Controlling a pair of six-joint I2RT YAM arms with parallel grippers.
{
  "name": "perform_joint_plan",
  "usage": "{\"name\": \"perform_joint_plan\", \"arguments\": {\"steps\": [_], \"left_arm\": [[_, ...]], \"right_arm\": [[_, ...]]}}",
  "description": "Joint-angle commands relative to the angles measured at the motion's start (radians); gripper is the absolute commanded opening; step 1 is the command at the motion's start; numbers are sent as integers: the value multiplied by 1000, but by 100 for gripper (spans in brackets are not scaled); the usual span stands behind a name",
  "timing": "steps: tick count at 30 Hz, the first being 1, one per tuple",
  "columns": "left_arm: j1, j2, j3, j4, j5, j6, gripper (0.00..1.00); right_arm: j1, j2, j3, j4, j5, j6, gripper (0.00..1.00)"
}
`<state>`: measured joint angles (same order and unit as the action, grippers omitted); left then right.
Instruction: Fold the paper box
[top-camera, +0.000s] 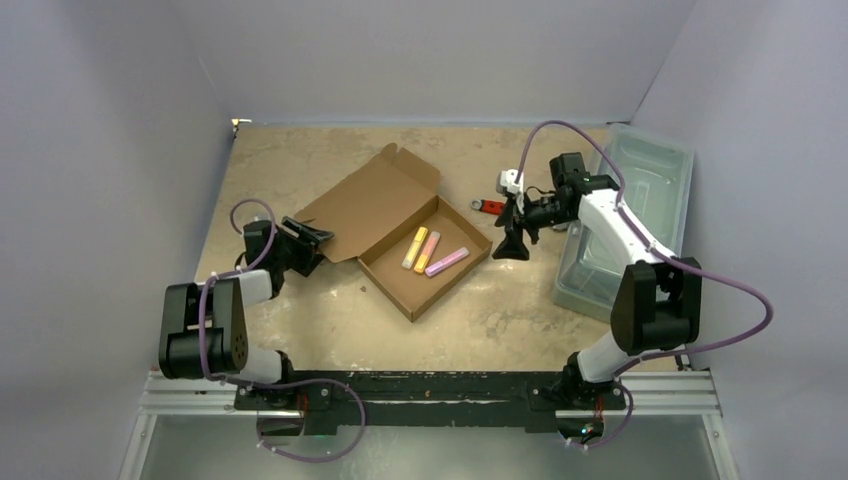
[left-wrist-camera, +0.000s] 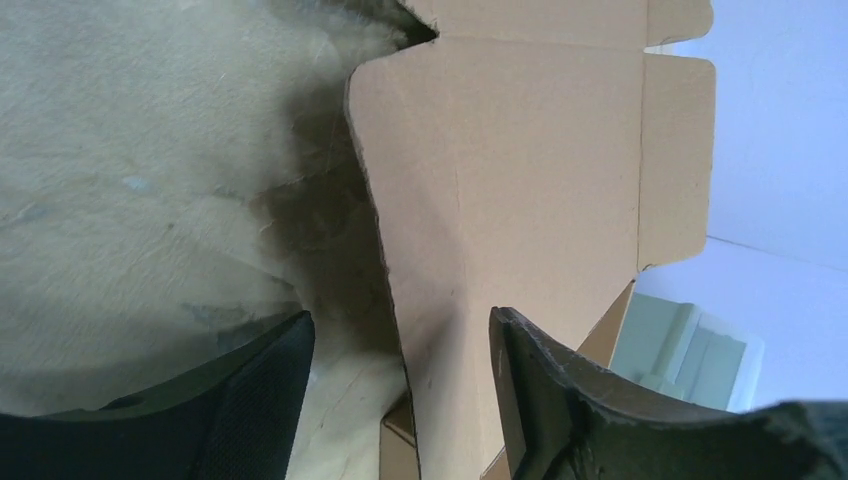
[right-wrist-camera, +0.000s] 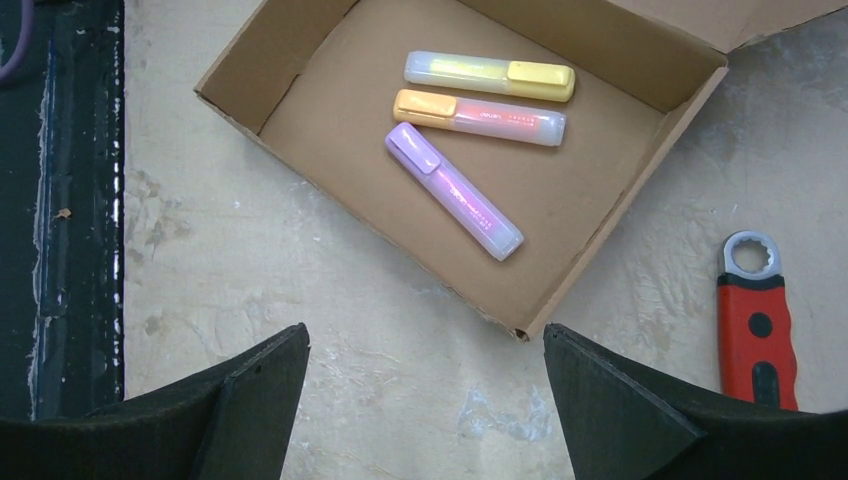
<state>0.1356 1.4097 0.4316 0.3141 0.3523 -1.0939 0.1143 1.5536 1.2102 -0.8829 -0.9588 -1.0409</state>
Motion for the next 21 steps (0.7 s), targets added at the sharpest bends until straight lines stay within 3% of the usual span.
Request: {"name": "perform_joint_plan", "arguments": {"steps": [1, 7, 11, 21], "left_arm": [[13, 48, 24, 183, 32, -17, 62], [21, 139, 58, 292, 74, 5, 36], [21, 131, 51, 319, 93, 19, 3], [20, -50, 47, 310, 169, 295, 0]], "right_arm": [[12, 19, 50, 5, -14, 13, 90], [34, 61, 57, 45, 17, 87, 89], [50, 70, 71, 48, 35, 106, 89], [62, 93, 107, 24, 31, 143, 90]]}}
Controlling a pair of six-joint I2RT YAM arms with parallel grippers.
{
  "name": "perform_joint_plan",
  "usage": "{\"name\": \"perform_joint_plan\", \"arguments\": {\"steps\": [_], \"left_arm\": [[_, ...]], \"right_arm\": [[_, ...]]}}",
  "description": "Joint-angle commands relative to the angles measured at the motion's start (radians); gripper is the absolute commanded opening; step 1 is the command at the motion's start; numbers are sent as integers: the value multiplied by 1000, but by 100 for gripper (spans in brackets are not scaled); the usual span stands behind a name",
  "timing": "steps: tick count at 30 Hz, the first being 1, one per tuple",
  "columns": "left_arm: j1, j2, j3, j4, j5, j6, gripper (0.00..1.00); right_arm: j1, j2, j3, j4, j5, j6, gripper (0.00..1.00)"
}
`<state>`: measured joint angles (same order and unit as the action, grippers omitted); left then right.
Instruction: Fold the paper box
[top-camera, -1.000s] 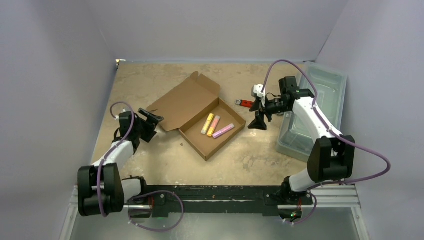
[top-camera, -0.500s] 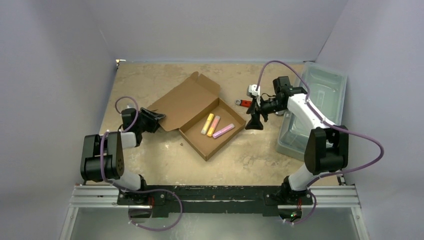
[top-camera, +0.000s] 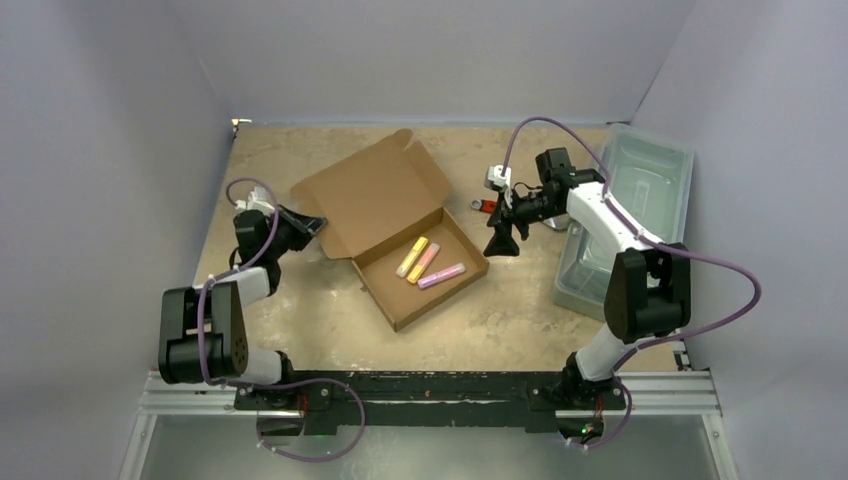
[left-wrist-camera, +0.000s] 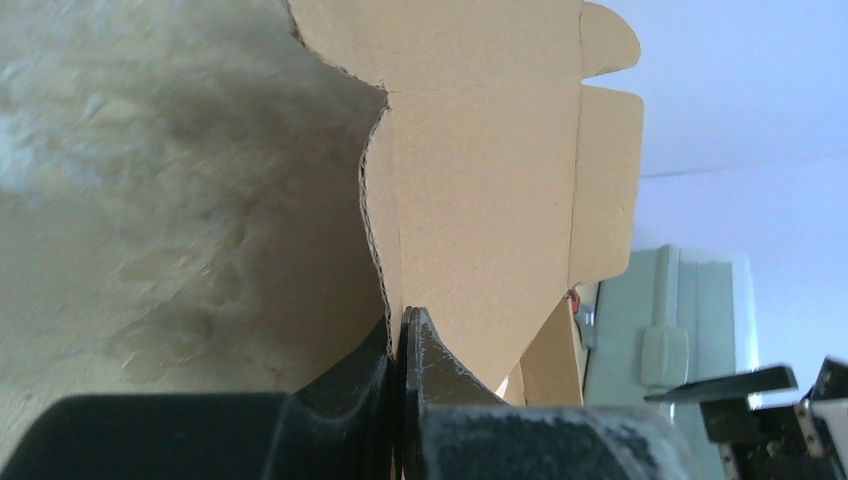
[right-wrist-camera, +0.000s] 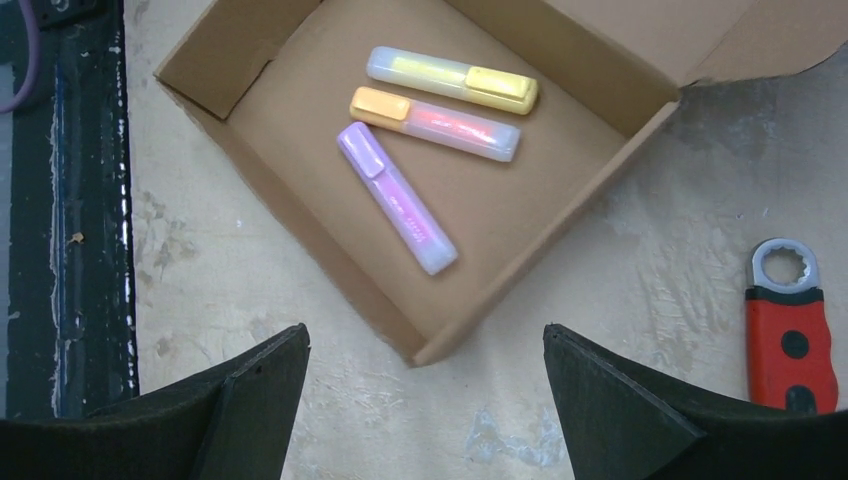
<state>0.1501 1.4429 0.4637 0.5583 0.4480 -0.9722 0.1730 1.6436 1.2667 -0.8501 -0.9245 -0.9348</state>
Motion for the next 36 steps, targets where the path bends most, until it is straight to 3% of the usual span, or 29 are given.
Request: {"name": "perform_joint_plan", "arguments": {"steps": [1, 9, 13, 21, 27, 36], "left_arm": [[6, -100, 10, 73, 80, 190, 0], [-13, -232, -85, 274, 91, 279, 0], [-61, -249, -115, 370, 80, 311, 0], [-111, -292, -113, 366, 89, 379, 0], [-185, -336, -108, 293, 68, 441, 0], [-193, -379, -168, 318, 62, 409, 0]], "right_arm": [[2, 6, 55, -3, -3, 51, 90], [3, 20, 42, 165, 63, 323, 91], [3, 43, 68, 293, 2, 489, 91], [6, 223, 355, 253, -41, 578, 91], [6, 285, 403, 310, -11, 647, 88], [6, 340, 450, 330, 10, 678, 73]]}}
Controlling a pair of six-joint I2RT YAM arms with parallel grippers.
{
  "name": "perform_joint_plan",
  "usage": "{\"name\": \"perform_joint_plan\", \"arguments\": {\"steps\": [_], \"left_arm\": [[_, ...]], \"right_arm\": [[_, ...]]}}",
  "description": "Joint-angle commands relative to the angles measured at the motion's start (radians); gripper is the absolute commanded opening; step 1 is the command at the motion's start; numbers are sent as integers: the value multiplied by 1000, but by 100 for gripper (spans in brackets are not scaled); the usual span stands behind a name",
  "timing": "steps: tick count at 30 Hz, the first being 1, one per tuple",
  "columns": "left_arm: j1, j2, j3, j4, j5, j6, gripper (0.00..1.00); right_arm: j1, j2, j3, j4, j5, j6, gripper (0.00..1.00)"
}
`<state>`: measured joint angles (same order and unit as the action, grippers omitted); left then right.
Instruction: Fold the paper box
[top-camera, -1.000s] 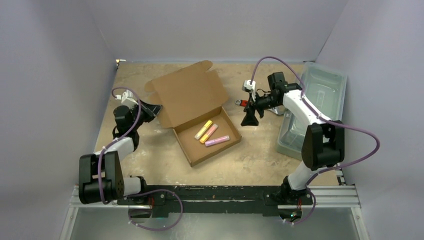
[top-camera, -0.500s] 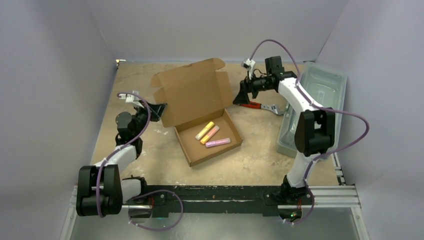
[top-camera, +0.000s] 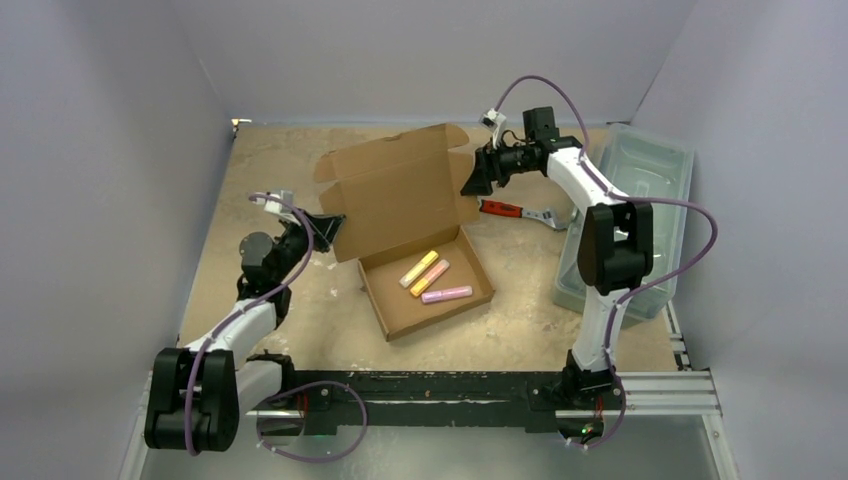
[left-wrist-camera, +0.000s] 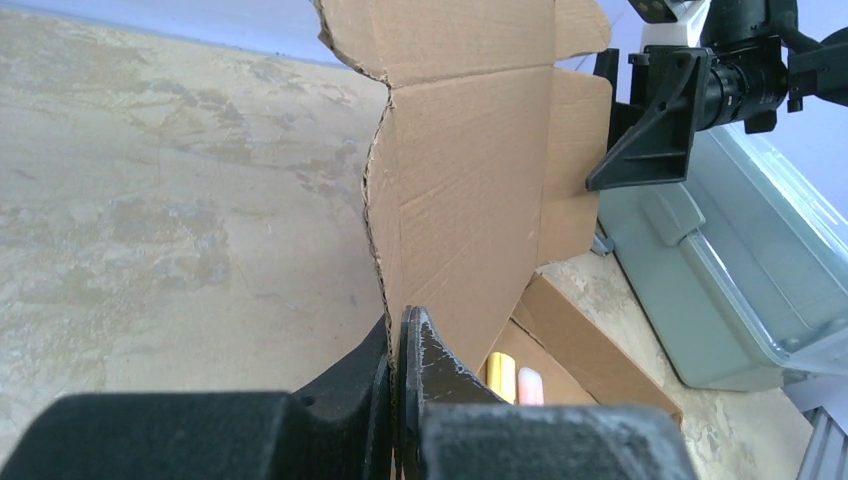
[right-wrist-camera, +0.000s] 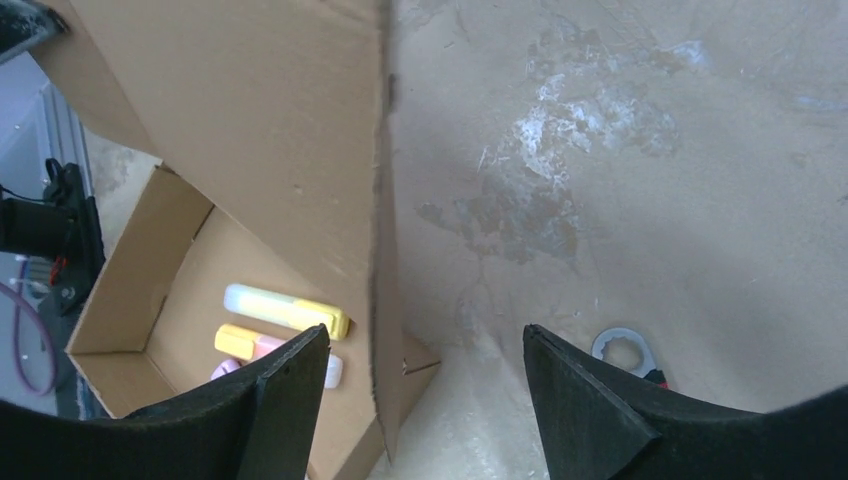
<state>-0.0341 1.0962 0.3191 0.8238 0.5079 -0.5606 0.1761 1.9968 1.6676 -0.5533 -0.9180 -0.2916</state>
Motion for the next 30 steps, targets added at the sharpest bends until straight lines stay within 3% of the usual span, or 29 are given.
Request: {"name": "perform_joint_plan", "arguments": {"steps": [1, 4, 7, 9, 13, 16, 20, 26, 30], "left_arm": [[-11, -37, -18, 39, 1, -1, 0], [-12, -48, 14, -36, 5, 25, 0], [-12, -48, 27, -69, 14, 35, 0], [-12, -57, 35, -108, 3, 46, 8], [-5, -72, 100, -279, -30, 52, 39], [19, -84, 236, -545, -45, 95, 66], [58, -98, 437, -866, -118, 220, 91], [60, 16, 772, -1093, -30, 341, 95], [58, 157, 972, -1130, 125, 320, 95]], "right_arm": [[3, -12, 48, 34, -14, 34, 68], [13, -2, 45, 36, -71, 31, 47], [22, -2, 44, 31, -102, 13, 12], [22, -12, 35, 37, -88, 9, 0], [20, -51, 7, 51, 11, -15, 0], [17, -77, -17, 75, 24, -48, 0], [16, -55, 38, -17, 3, -167, 0], [19, -24, 112, -187, -13, -395, 0], [26, -36, 110, -208, -11, -461, 0]]}}
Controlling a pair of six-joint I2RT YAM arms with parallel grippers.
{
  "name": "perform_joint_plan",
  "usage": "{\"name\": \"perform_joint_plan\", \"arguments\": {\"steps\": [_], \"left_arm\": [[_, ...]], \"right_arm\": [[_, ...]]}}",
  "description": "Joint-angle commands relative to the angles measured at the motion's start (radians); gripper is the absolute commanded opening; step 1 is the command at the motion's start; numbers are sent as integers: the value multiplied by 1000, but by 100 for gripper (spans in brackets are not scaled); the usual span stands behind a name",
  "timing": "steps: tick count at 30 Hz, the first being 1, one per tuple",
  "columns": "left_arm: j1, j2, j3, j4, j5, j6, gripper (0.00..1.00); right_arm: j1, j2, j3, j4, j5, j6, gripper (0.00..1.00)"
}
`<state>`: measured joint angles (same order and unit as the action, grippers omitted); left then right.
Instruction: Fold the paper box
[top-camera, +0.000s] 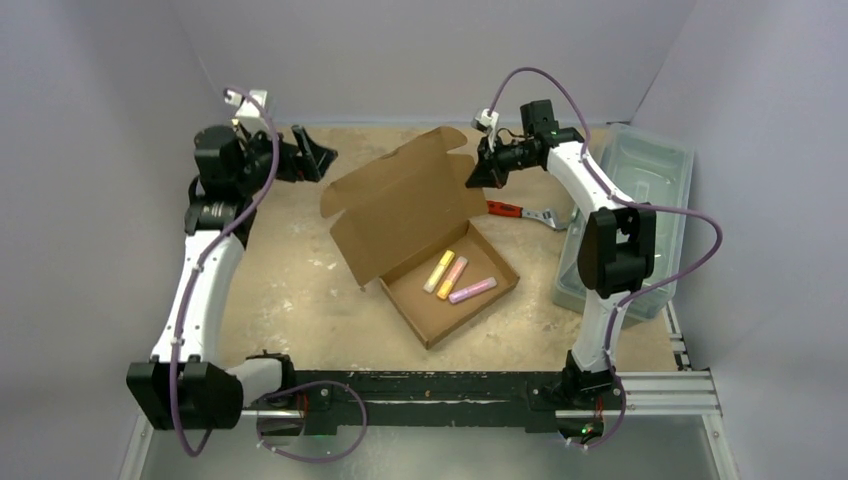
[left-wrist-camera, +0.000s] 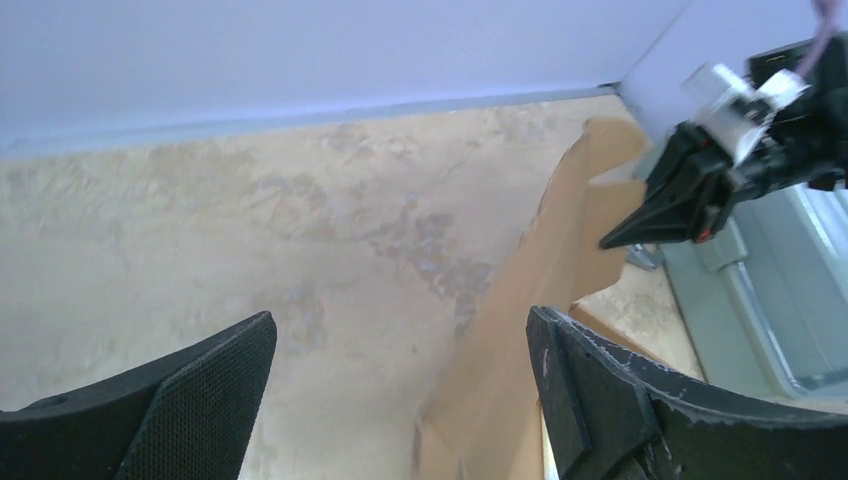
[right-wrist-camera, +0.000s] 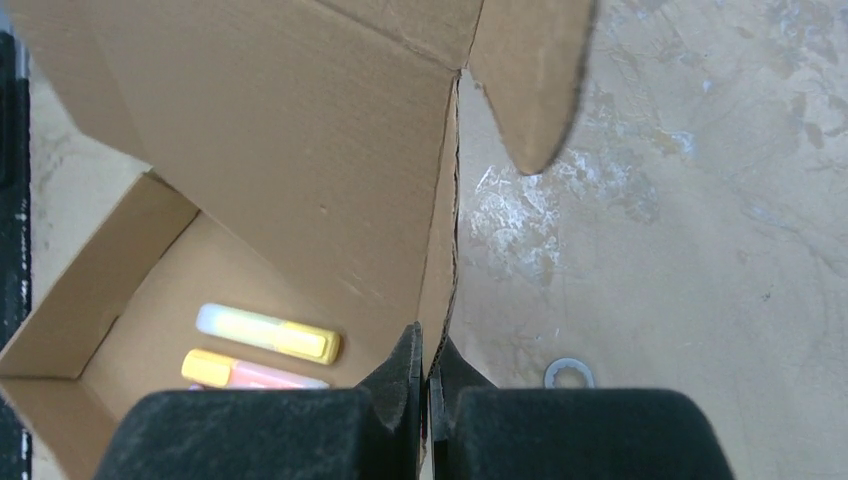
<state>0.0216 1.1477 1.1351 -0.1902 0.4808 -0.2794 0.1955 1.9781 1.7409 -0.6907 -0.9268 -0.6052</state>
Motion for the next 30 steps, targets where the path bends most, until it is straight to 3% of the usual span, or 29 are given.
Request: {"name": "perform_joint_plan", "arguments": {"steps": [1, 8, 14, 16, 20, 26, 30], "left_arm": [[3, 141, 189, -107, 194, 16, 97], [-44, 304, 221, 12, 441, -126, 96], [-92, 306, 155, 154, 498, -252, 90], [-114, 308, 132, 168, 487, -278, 85], [-153, 332, 144, 14, 423, -193, 71], [-188, 346, 145, -77, 381, -141, 58], [-201, 363, 156, -127, 373, -122, 39]], "right_arm": [[8, -17, 40, -73, -3, -153, 0], [21, 8, 89, -108, 5, -166, 0], [27, 28, 116, -108, 16, -146, 0], [29, 36, 127, -108, 14, -139, 0], [31, 49, 146, -112, 10, -131, 0], [36, 59, 157, -112, 5, -122, 0], [39, 61, 155, -110, 5, -118, 0]]}}
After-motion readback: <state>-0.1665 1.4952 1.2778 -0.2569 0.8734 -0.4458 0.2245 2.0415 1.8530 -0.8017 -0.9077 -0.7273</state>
